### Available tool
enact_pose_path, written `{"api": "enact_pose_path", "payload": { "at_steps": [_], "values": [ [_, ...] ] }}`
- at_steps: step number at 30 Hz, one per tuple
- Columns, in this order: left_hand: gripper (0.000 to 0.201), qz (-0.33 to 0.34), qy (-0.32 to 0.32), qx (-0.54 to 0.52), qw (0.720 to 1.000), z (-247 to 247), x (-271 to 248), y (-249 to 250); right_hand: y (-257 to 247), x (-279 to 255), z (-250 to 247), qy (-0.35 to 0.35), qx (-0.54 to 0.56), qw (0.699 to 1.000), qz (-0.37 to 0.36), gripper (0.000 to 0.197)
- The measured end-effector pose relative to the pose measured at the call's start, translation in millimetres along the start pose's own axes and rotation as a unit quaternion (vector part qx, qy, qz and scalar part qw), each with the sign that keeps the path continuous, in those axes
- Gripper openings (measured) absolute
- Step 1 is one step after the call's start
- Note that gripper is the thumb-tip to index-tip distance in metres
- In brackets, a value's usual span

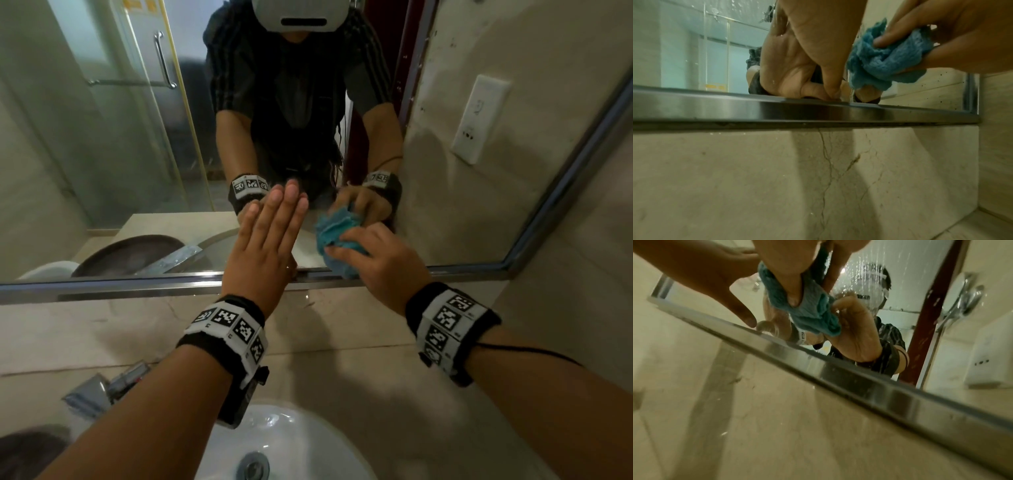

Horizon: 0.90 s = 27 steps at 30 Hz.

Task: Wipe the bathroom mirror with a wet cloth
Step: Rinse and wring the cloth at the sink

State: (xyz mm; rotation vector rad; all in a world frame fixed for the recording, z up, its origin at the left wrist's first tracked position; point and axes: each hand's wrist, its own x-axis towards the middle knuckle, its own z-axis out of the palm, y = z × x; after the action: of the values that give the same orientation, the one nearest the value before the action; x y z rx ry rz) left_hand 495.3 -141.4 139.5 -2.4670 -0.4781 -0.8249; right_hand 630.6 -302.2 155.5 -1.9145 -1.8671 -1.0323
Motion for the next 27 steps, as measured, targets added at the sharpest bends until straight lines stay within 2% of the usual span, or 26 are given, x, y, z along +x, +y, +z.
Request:
{"api": "enact_pose_path", "payload": {
  "at_steps": [2, 4, 6, 8, 10, 12, 14, 16, 18, 20, 21, 23, 25, 27],
  "values": [
    [0.109, 0.007, -0.005, -0.006, 1.000, -3.1, 0.3, -3.4, 0.9, 24.0, -15.0, 0.056, 0.025, 0.997, 0.040, 0.044],
    [0.110, 0.007, 0.001, -0.014, 1.000, -1.2, 0.1, -4.0, 3.4, 55.6, -29.0, 0.144, 0.056, 0.981, 0.117, 0.043],
    [0.110, 0.003, 0.004, -0.019, 1.000, 1.2, 0.2, -2.6, 0.7, 67.6, -24.9, 0.184, 0.054, 0.972, 0.138, 0.037],
    [0.111, 0.003, 0.007, -0.022, 1.000, 3.3, 0.9, -2.7, -7.1, 44.7, -2.8, 0.140, 0.053, 0.985, 0.089, 0.038],
    [0.109, 0.000, 0.015, -0.031, 0.999, 2.5, 1.5, -2.5, -12.6, 1.4, 21.7, 0.057, 0.057, 0.996, 0.031, 0.040],
    [0.110, -0.006, 0.019, -0.050, 0.999, -2.8, 1.4, 0.4, -12.2, -32.3, 28.8, -0.014, 0.052, 0.998, 0.035, 0.043],
    [0.113, -0.026, 0.020, -0.067, 0.997, -10.0, 2.4, 6.6, -5.1, -34.9, 18.8, -0.018, 0.050, 0.997, 0.049, 0.035],
    [0.113, -0.039, 0.017, -0.075, 0.996, -19.1, 7.8, 15.7, 3.3, -18.2, -3.6, 0.017, 0.014, 0.998, 0.066, 0.026],
    [0.113, -0.015, 0.023, -0.068, 0.997, -23.7, 18.5, 26.8, 20.5, 2.0, -26.5, 0.091, -0.023, 0.988, 0.126, 0.029],
    [0.113, 0.021, 0.034, -0.068, 0.997, -24.1, 31.6, 40.7, 31.8, 13.6, -36.5, 0.161, -0.003, 0.969, 0.188, 0.031],
    [0.113, 0.020, 0.038, -0.070, 0.997, -22.8, 36.8, 47.6, 31.0, 10.6, -33.0, 0.178, 0.011, 0.964, 0.195, 0.030],
    [0.115, -0.009, 0.047, -0.059, 0.997, -16.7, 42.4, 57.4, 21.6, -15.1, -10.6, 0.138, 0.008, 0.977, 0.162, 0.026],
    [0.119, -0.024, 0.044, -0.036, 0.998, -13.0, 43.0, 58.9, 13.5, -53.9, 11.9, 0.038, 0.014, 0.991, 0.127, 0.028],
    [0.121, -0.013, 0.035, -0.020, 0.999, -10.3, 42.1, 55.1, 17.2, -75.9, 13.4, -0.013, 0.023, 0.989, 0.145, 0.037]
  ]
}}
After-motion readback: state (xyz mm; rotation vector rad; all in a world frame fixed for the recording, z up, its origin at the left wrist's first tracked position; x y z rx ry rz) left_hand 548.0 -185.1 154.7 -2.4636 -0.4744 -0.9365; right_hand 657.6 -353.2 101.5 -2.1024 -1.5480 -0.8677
